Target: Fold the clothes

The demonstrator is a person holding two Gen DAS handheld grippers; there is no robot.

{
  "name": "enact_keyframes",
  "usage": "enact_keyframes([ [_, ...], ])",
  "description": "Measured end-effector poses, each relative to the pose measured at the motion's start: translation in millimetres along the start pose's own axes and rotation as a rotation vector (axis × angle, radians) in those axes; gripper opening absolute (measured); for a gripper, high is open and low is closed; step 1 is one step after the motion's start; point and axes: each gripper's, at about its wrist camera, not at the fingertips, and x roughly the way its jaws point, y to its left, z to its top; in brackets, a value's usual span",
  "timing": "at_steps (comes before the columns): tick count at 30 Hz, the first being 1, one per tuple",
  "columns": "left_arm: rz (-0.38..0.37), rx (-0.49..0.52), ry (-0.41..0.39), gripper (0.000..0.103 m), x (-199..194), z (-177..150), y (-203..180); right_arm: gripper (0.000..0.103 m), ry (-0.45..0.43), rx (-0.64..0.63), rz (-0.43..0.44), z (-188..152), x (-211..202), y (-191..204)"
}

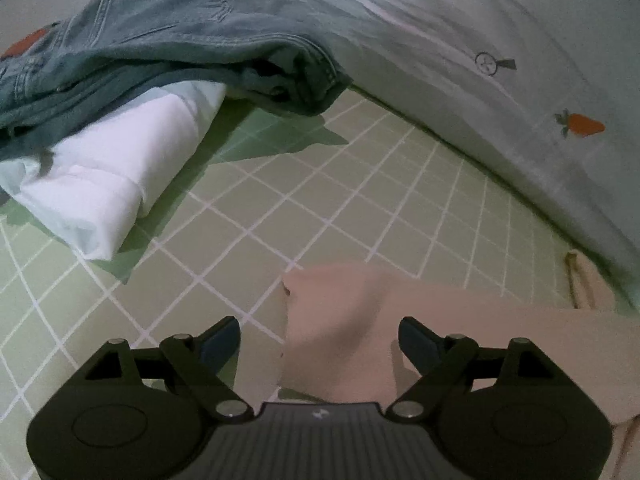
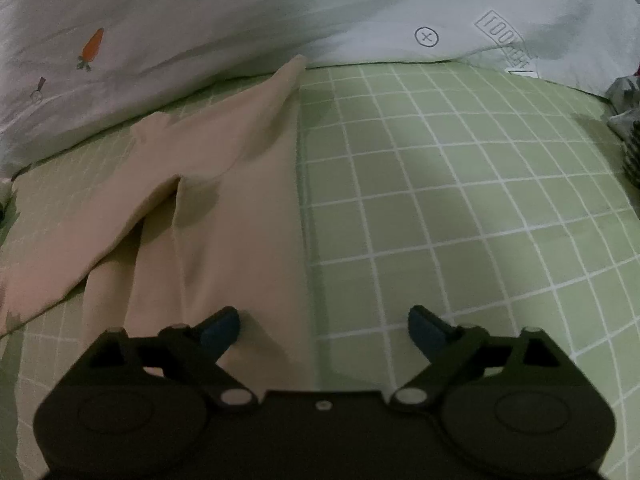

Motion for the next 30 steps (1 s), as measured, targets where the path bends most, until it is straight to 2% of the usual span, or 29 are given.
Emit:
enact_keyframes([
  [1, -0.001, 0.012, -0.01, 0.072, -0.1, -0.2, -2.3, 0.094, -0.002, 0.007, 0.002, 0.0, -0.1, -0.7],
  [2, -0.003, 0.023, -0.019, 0.052, -0.3, -0.4, -4.5, 0.094, -0.004, 0.016, 0.004, 0.1, -0.2, -1.5],
  [3, -0.009, 0.029, -0.022, 0.024, -0.9, -0.7, -6.4, 0.094, -0.006, 0.025, 0.007, 0.2, -0.4, -2.3],
  [4, -0.016, 0.032, -0.016, 0.012, -0.2, -0.1, -8.0, 0.095, -0.008, 0.034, 0.009, 0.3, -0.5, -3.0],
  [5, -0.031, 0.03, -0.006, 0.009, 0.0, 0.8, -10.8, 0.095, -0.011, 0.052, 0.014, 0.6, -0.6, -4.7],
  [7, -0.061, 0.025, -0.024, 0.009, -4.7, 3.1, -19.9, 0.095, -0.019, 0.103, 0.036, 1.6, -1.5, -10.7],
  [9, -0.129, 0.058, -0.048, 0.009, -15.4, 5.0, -34.6, 0.095, -0.025, 0.155, 0.063, 2.2, -3.1, -18.5],
  [13, -0.258, 0.196, -0.091, 0.008, -39.7, 4.2, -81.6, 0.091, -0.037, 0.293, 0.112, -0.8, -9.5, -39.3],
  [15, -0.355, 0.254, -0.084, 0.009, -54.0, -6.0, -104.8, 0.091, -0.037, 0.373, 0.134, -2.7, -13.0, -50.8],
  [18, -0.5, 0.339, -0.022, 0.009, -62.2, -22.7, -141.9, 0.089, -0.043, 0.437, 0.143, -6.5, -19.3, -64.9],
  [20, -0.553, 0.408, 0.062, 0.012, -59.5, -38.9, -167.1, 0.087, -0.052, 0.463, 0.146, -9.6, -24.6, -73.3],
  [22, -0.572, 0.483, 0.136, 0.019, -58.5, -58.8, -185.7, 0.087, -0.061, 0.497, 0.162, -13.7, -30.8, -81.8],
  [24, -0.576, 0.539, 0.199, 0.033, -59.2, -78.5, -196.8, 0.085, -0.072, 0.538, 0.193, -17.8, -37.4, -89.8],
  [27, -0.557, 0.556, 0.249, 0.046, -62.7, -94.4, -196.3, 0.075, -0.095, 0.558, 0.249, -20.3, -45.9, -96.7],
  [29, -0.531, 0.542, 0.25, 0.063, -66.6, -98.8, -191.2, 0.052, -0.104, 0.54, 0.298, -18.7, -47.3, -95.1],
  [30, -0.515, 0.528, 0.244, 0.065, -67.3, -98.2, -188.4, 0.047, -0.1, 0.531, 0.332, -17.3, -45.8, -92.9],
])
